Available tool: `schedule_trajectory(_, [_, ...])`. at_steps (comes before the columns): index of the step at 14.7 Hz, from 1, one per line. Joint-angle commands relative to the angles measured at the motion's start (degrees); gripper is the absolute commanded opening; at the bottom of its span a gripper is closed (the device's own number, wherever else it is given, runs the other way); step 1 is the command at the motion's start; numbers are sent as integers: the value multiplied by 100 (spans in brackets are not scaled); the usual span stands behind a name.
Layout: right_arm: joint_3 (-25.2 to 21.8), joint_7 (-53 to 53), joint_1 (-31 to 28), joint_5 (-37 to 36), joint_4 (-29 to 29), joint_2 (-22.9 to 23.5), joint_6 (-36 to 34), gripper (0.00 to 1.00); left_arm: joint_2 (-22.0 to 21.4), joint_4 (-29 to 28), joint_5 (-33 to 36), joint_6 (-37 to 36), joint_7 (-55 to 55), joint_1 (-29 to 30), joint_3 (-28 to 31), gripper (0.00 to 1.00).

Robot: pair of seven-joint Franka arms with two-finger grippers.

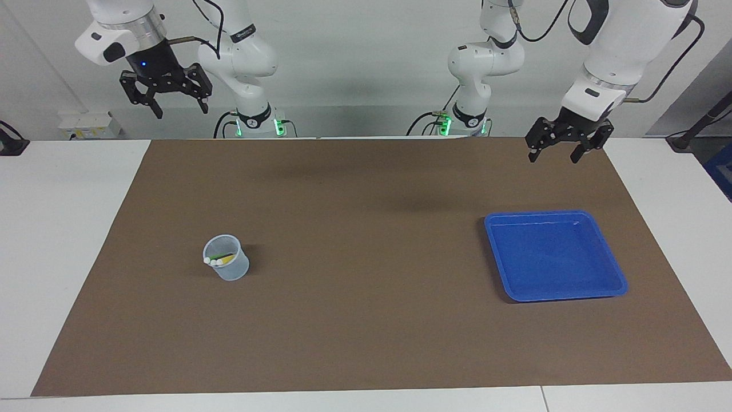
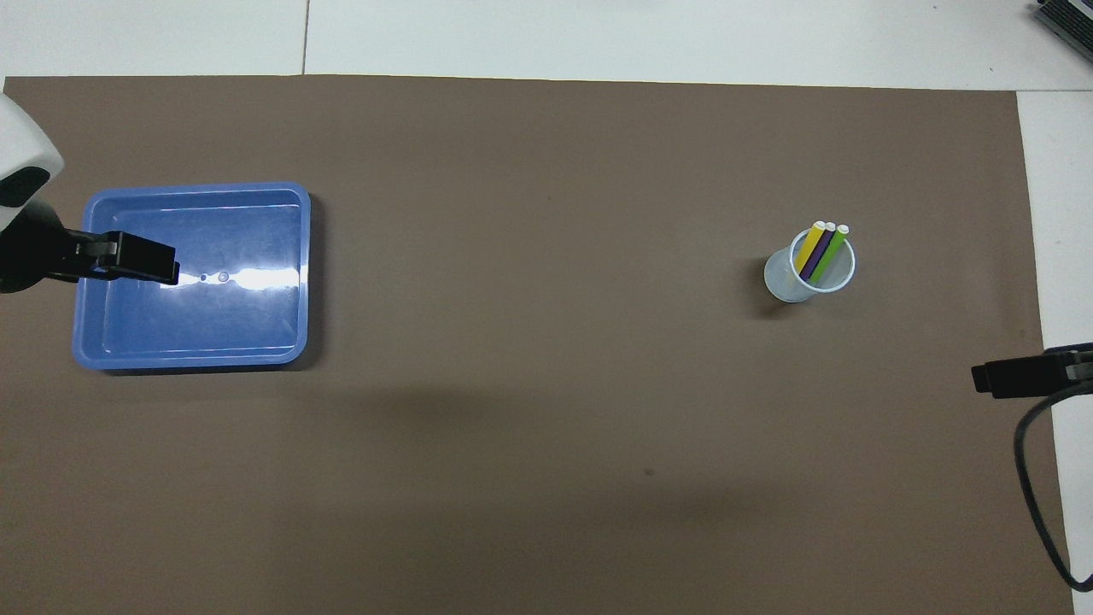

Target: Right arm passes pens to left for tray arrangement

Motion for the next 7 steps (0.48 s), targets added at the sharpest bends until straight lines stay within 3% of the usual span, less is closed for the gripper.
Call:
schedule_trajectory(1, [11,80,-31,-15,-189,-159,53,100,-146,-119,2,-61,-40,-6,20,100])
schedule_trajectory(7, [-15,62,-84,-15,-233,-176,62,100,-146,-119,2,-61,-40,-6,20,100])
